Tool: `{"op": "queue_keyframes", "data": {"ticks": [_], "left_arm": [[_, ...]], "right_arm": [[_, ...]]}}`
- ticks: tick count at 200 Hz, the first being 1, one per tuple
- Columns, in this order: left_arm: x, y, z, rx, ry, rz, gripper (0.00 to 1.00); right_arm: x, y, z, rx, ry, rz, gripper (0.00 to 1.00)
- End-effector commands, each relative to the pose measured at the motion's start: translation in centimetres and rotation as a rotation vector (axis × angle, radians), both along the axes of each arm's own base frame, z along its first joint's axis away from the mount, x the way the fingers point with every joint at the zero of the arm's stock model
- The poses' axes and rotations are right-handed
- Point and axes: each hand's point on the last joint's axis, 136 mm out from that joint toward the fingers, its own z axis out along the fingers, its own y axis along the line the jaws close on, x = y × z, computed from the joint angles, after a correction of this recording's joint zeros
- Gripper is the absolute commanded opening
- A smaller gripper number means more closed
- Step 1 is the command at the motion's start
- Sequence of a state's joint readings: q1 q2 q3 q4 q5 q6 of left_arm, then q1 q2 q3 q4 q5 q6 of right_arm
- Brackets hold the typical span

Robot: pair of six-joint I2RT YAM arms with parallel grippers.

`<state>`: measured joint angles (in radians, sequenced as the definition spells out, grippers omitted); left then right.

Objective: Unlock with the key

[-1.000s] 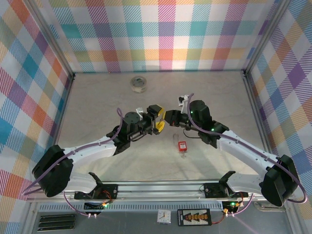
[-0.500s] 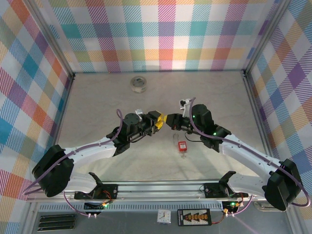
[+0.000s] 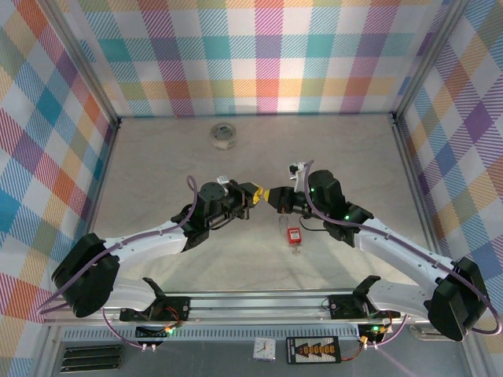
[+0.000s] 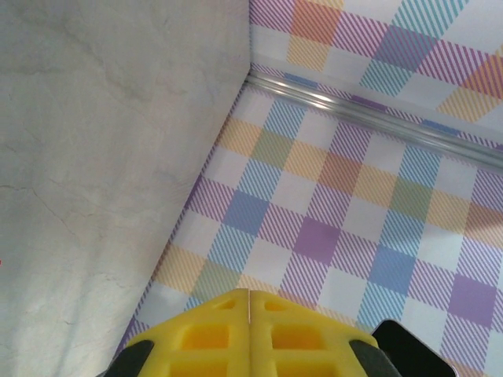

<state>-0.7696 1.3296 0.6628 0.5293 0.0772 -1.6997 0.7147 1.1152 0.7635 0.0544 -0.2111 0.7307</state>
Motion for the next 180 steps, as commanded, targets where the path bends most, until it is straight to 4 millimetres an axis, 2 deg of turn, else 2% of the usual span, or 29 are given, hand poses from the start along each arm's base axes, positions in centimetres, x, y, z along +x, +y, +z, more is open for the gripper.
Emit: {"op": "queue_keyframes", "data": {"ticks": [1,32,49,57,74,85,97,117,130,180], "left_arm": [[0.3,0.2,-0.5,0.017,-0.005,0.006,0.00],[0.5,0.5,-1.0,0.047,-0.011,0.013,0.00],[0.7,0.7,-0.4,0.061,-0.048,0.022,0.00],[1.0,0.9,0.4,0.096,-0.119,0.021,0.00],[1.4,1.4,2.7,0.163,-0.280,0.022,0.00],[1.5,1.5,4.9,0.217,-0.420,0.002,0.00],[1.0,1.1,7.0,0.303,-0.574,-0.049,0.00],[0.0,0.2,8.8,0.382,-0.745,-0.136,0.00],[-0.4,0.1,9.1,0.422,-0.794,-0.167,0.00],[-2.4,-0.2,11.4,0.392,-0.962,-0.215,0.00]], "right_arm": [[-1.1,0.5,1.6,0.023,-0.061,0.062,0.00],[-1.3,0.3,1.7,0.021,-0.071,0.064,0.00],[-1.5,0.2,2.0,0.035,-0.060,0.064,0.00],[-1.6,0.2,2.3,0.056,-0.048,0.061,0.11],[-2.0,-0.1,3.3,0.105,-0.015,0.060,0.50],[-2.2,-0.4,4.4,0.139,-0.008,0.065,0.63],[-2.5,-0.9,5.5,0.182,-0.010,0.076,0.71],[-2.8,-1.2,7.3,0.278,-0.014,0.130,0.73],[-3.1,-0.8,7.8,0.320,-0.010,0.173,0.73],[-3.6,0.2,6.9,0.401,-0.022,0.263,0.69]]}}
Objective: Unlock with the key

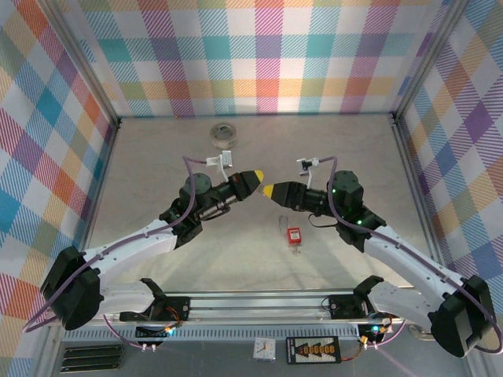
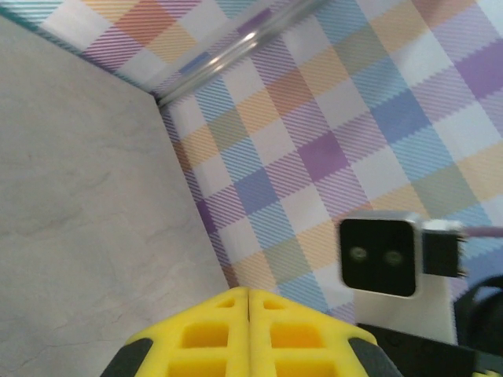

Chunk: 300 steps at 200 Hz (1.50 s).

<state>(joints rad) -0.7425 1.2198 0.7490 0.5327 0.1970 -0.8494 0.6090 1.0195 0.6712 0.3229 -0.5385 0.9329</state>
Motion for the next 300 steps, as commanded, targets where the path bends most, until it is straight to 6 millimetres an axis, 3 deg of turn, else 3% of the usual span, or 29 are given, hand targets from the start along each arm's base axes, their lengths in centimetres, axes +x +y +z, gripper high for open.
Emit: {"op": "queue_keyframes", "data": {"ticks": [1,52,122,300], "left_arm": [[-1.2,-0.1,2.8,0.004,-0.168,-0.057,0.00],[-1.9,0.5,4.1,-0.029,-0.234,-0.057,0.00],[-2.1,0.1,3.9,-0.045,-0.238,-0.073,0.00],[-2.0,-0.8,2.7,-0.044,-0.231,-0.072,0.00]], "right_arm": [[-1.1,0.8,1.5,0.099,-0.045,0.089,0.68],[-1.1,1.3,1.3,0.145,-0.068,0.118,0.55],[-0.8,1.7,1.8,0.191,-0.098,0.133,0.36],[-0.4,2.3,2.4,0.213,-0.104,0.139,0.13]]}}
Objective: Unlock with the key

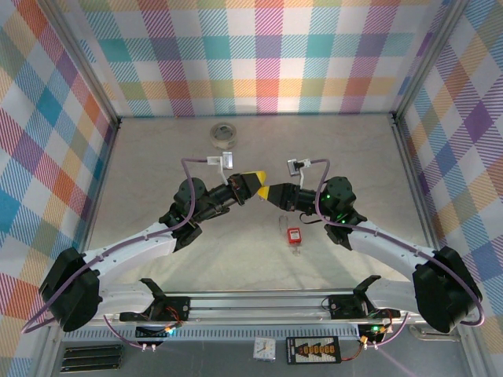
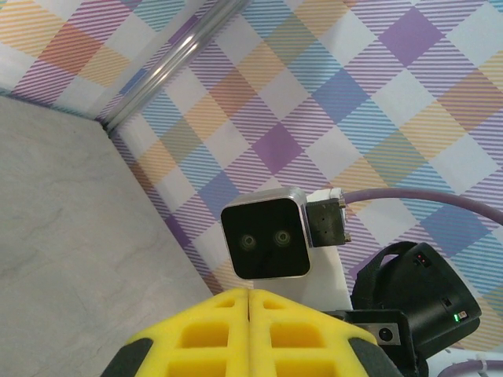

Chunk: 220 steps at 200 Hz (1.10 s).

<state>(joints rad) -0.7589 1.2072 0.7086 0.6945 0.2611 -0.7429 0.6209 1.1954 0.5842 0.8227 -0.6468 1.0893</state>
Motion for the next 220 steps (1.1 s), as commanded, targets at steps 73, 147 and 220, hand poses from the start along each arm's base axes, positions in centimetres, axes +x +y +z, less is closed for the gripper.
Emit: {"op": "queue_keyframes", "data": {"ticks": [73,147,220], "left_arm": [[0.0,0.2,-1.2,-0.017,-0.003,0.031,0.00],[1.1,13.1,-4.3,0.205,0.323,0.573,1.00],[-5.9,28.8,-8.8,0.571,0.626,1.033,1.00]], "right_arm": [[-0.6,-0.1,2.8,0.030,-0.097,0.003,0.00],[-1.5,-1.4,-0.7,-0.196,-0.063,-0.032,0.00],[-2.4,-2.2,-2.9,-0.341,-0.052,-0.017,0.00]]}}
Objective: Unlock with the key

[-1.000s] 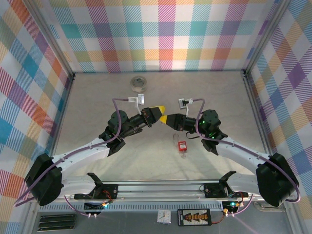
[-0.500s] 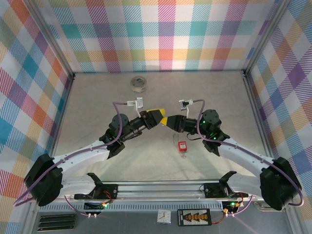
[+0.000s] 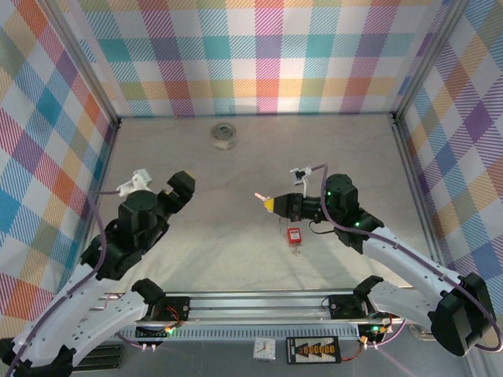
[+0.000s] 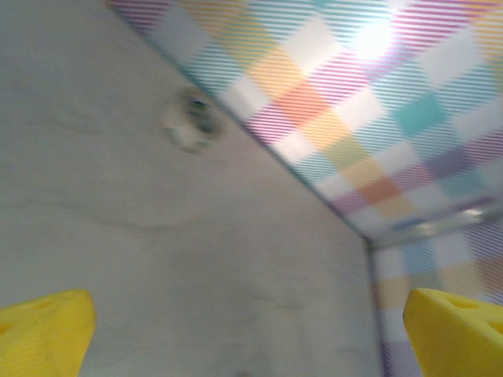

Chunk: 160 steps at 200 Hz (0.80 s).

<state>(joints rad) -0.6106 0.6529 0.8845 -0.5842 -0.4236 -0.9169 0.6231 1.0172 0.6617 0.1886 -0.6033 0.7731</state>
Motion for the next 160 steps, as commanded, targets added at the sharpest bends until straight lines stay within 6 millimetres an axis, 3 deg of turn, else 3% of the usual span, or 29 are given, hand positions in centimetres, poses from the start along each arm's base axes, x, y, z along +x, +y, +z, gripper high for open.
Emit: {"op": "queue_keyframes", "data": {"ticks": [1,45,64,96,128,160], "left_arm": [[-3.4,5.7,-5.8,0.223,0.275,0.164,1.00],[-3.2,8.7,-11.3,0.154,0.548,0.302,1.00],[-3.4,11.1,-13.5,0.141,0.657,0.420,1.00],[-4.6,14.5,-17.4,-0.062,0.770,0.627,1.00],[-5.2,17.8,-19.0,-0.146,0.787,0.786,1.00],[-5.3,19.5,-21.0,-0.230,0.809,0.877,1.00]], "right_arm": [[-0.5,-0.2,0.6,-0.051,-0.045,0.016,0.00],[-1.1,-0.7,-0.4,-0.108,-0.027,0.028,0.00],[-1.6,-1.2,-0.7,-0.124,-0.026,0.029,0.00],[-2.2,-1.9,-0.8,-0.135,-0.034,0.017,0.00],[-2.7,-2.1,-1.0,-0.137,-0.028,0.027,0.00],[-3.0,-2.3,-1.5,-0.143,-0.019,0.026,0.00]]}}
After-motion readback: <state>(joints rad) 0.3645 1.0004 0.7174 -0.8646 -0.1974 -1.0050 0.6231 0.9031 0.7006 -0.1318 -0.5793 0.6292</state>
